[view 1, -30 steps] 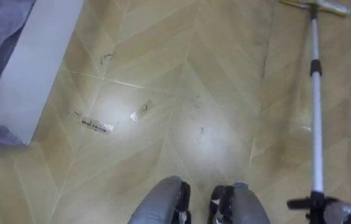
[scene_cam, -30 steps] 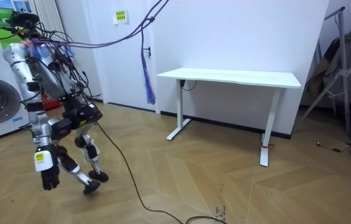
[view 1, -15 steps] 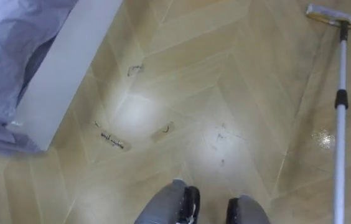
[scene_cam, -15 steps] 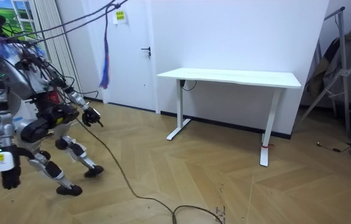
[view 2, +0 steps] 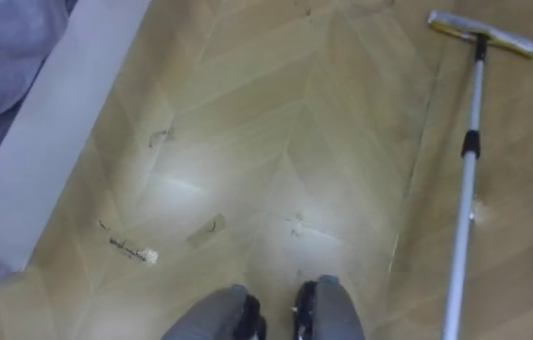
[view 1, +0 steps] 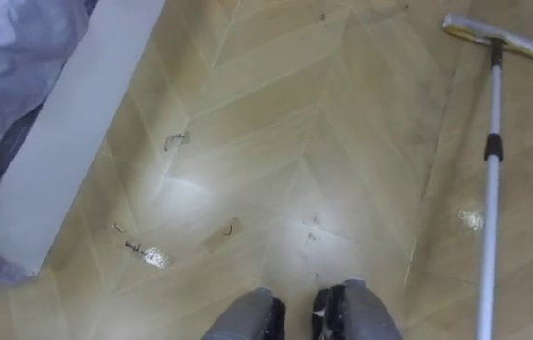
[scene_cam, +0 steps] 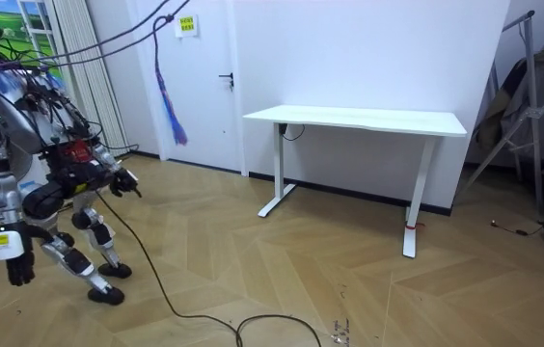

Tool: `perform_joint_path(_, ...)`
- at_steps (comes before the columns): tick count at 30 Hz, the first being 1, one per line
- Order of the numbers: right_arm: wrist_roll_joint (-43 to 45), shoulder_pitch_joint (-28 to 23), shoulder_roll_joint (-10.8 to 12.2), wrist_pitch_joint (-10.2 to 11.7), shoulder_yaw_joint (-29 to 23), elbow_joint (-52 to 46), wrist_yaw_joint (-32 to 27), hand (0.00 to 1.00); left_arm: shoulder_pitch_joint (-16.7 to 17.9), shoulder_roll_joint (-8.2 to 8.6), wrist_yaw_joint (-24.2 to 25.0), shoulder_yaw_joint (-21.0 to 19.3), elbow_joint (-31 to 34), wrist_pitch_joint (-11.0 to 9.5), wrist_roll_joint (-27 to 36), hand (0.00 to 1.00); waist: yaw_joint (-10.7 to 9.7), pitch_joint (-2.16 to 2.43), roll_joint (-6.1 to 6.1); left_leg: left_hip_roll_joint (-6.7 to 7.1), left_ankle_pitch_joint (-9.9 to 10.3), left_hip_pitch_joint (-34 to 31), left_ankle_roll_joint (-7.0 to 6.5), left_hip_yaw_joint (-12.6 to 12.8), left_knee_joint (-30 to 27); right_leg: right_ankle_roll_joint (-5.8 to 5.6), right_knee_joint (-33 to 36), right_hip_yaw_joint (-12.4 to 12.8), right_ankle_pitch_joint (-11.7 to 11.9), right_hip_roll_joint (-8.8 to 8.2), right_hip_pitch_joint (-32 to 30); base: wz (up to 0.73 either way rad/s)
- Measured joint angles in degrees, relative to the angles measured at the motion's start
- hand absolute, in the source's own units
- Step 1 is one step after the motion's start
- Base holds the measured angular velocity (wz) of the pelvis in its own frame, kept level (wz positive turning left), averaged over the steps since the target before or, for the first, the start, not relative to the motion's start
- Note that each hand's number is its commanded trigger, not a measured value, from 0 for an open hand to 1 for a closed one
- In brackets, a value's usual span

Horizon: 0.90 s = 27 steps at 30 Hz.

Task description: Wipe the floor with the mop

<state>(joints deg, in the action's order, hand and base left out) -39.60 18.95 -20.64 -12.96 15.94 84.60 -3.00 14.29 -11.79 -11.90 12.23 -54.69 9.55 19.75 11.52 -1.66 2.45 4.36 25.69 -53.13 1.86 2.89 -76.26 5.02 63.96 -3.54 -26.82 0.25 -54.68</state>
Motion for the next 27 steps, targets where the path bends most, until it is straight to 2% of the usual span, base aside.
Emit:
perform_joint_path(1,-1.17,1.51,-0.17,1.25,-0.01,-0.26,0.67,1.0,0.42,-0.05,0.13,-0.05,-0.34,-0.02,-0.28,0.0,0.66,-0.11,0.81,-0.13,0.19,-1.41,-0.8,-0.89,0.68,0.23,-0.13,-0.02,-0.2,-0.05,0.84,0.09)
perform_joint_path(2,-1.32,2.05,-0.25,1.57,-0.46,-0.48,1.14,1.0,0.44,-0.05,0.32,-0.15,-0.56,0.0,-0.45,0.0,0.92,-0.16,0.98,-0.37,0.52,-2.15,-1.42,-1.74,3.32,0.0,-0.47,-0.09,-0.08,0.06,1.29,0.18)
perform_joint_path(3,-1.9,2.27,-0.39,1.83,-1.14,-1.27,1.75,1.0,0.85,-0.06,0.69,-0.16,-0.54,0.1,-0.67,0.0,1.47,-0.28,0.73,-1.71,0.04,-3.14,-1.7,-2.32,10.56,-0.12,-1.56,-0.84,-0.18,0.23,2.88,0.19)
perform_joint_path(4,-2.34,1.96,-0.08,1.84,-1.48,-1.81,2.23,1.0,1.72,-0.35,1.56,-0.08,-0.58,-0.12,-0.73,0.0,1.52,-0.22,0.54,-2.92,-2.93,-2.99,-4.22,-2.16,15.05,-0.49,-2.43,-1.35,-0.7,-0.03,4.68,0.19)
perform_joint_path(5,-2.92,1.49,-0.07,1.82,-1.65,-1.79,2.78,1.0,1.93,-0.39,1.82,-0.11,-0.7,-0.13,-0.73,0.0,1.47,-0.17,0.52,-2.95,-3.28,-2.05,-4.87,-2.07,15.76,-0.98,-2.82,-1.23,-1.01,-0.17,5.71,0.23)
perform_joint_path(6,-3.91,0.16,-0.12,1.84,-2.06,-1.8,3.31,1.0,1.95,-0.38,2.42,-0.08,-0.75,-0.12,-0.69,0.0,1.44,-0.3,-0.05,-2.6,-3.08,0.0,-5.67,-2.01,17.06,-1.63,-4.25,-1.18,-1.28,-0.32,7.89,0.23)
perform_joint_path(8,-5.15,-2.72,0.09,1.89,-1.72,-1.84,4.37,1.0,1.77,-0.41,2.86,-0.26,-0.98,-0.11,-0.77,0.0,1.33,-0.15,-0.45,-1.75,-3.31,3.03,-6.75,-1.93,19.29,-1.79,-6.39,-1.66,-1.23,-1.4,11.04,0.19)
perform_joint_path(10,-4.76,-7.45,0.06,2.41,-1.64,-0.83,5.21,1.0,1.47,-0.29,4.19,-2.04,-0.99,-0.31,-1.95,0.0,0.16,-0.04,-2.04,-0.53,-2.79,6.76,-7.49,-2.72,20.94,-2.53,-8.61,-2.08,-1.63,-2.13,15.39,0.25)
perform_joint_path(11,-4.15,-8.76,0.05,2.49,-1.54,-0.71,5.21,1.0,1.48,-0.2,4.36,-2.67,-0.99,-0.37,-2.06,0.0,-0.18,0.02,-2.48,-0.44,-2.52,7.65,-7.71,-2.73,21.21,-2.73,-9.09,-2.23,-1.74,-2.28,16.5,0.18)
perform_joint_path(12,-2.31,-11.22,0.23,2.76,-1.44,-0.37,4.97,1.0,1.2,0.04,4.86,-4.32,-1.04,-0.3,-3.0,0.0,-0.7,0.3,-3.37,-0.34,-2.11,9.37,-7.98,-3.0,21.79,-2.79,-10.03,-3.0,-1.74,-2.5,18.5,0.09)
perform_joint_path(14,0.82,-13.54,1.85,2.77,-1.65,0.27,3.85,1.0,0.19,0.01,4.62,-6.23,-2.35,-0.51,-3.39,0.0,-1.91,0.47,-3.63,-0.2,-1.98,12.34,-8.16,-3.01,23.51,-3.4,-11.59,-3.27,-1.32,-2.66,21.33,-0.02)
perform_joint_path(16,3.17,-15.27,4.59,2.64,-1.99,0.38,2.56,1.0,-1.44,0.12,4.51,-7.07,-5.14,-0.89,-4.24,0.0,-3.13,0.62,-3.99,-0.85,-2.51,17.59,-7.89,-2.99,27.52,-3.43,-16.79,-4.58,0.72,-2.13,26.57,-0.23)
perform_joint_path(18,3.68,-16.49,6.02,2.43,-1.61,0.33,2.99,1.0,-2.47,0.37,3.77,-7.16,-6.15,-0.7,-5.19,0.0,-4.24,0.69,-4.31,-1.02,-3.76,22.22,-7.88,-3.11,32.07,-3.43,-23.44,-4.92,2.28,-1.63,31.99,-0.08)
perform_joint_path(19,3.88,-17.51,6.41,2.34,-1.74,0.3,3.6,1.0,-2.53,0.79,3.1,-7.36,-6.1,-0.89,-6.35,0.0,-5.05,0.64,-3.96,-0.82,-5.16,25.52,-7.92,-3.19,36.12,-3.71,-27.85,-5.17,4.0,-1.77,35.14,0.0)
perform_joint_path(20,4.39,-18.02,6.47,2.31,-1.84,0.3,3.92,1.0,-2.53,1.02,2.76,-7.61,-6.13,-0.88,-6.76,0.0,-5.28,0.73,-3.81,-0.65,-5.85,27.13,-7.96,-3.17,38.05,-3.84,-29.76,-5.16,4.77,-1.85,36.68,0.0)
perform_joint_path(22,7.6,-19.67,6.5,2.18,-2.21,0.28,4.39,1.0,-2.41,1.5,1.97,-7.77,-6.33,-0.3,-8.75,0.0,-6.02,0.75,-3.11,0.2,-8.46,33.13,-8.03,-3.06,45.17,-4.29,-36.16,-5.17,7.08,-2.22,42.06,0.0)
perform_joint_path(24,8.59,-20.71,6.52,1.95,-2.61,0.27,4.38,1.0,-2.21,1.58,2.0,-8.27,-6.45,0.31,-10.66,0.0,-6.33,0.89,-2.42,0.46,-9.71,36.42,-8.01,-3.0,48.67,-4.26,-39.52,-5.24,8.12,-2.27,45.2,0.0)
perform_joint_path(26,10.43,-21.42,6.99,1.38,-3.6,0.02,4.41,1.0,-1.51,1.68,2.01,-10.68,-6.47,0.45,-11.84,0.0,-6.41,1.04,-1.47,0.32,-9.92,39.02,-7.78,-2.96,50.39,-4.09,-41.62,-5.29,8.56,-2.15,47.84,-0.02)
perform_joint_path(27,11.27,-21.76,7.29,0.92,-4.08,0.02,4.43,1.0,-1.42,1.89,1.98,-12.23,-6.48,0.61,-13.13,0.0,-6.43,1.3,-1.22,0.23,-9.94,40.34,-7.65,-3.0,51.02,-3.97,-42.37,-5.48,8.64,-2.2,49.09,0.0)
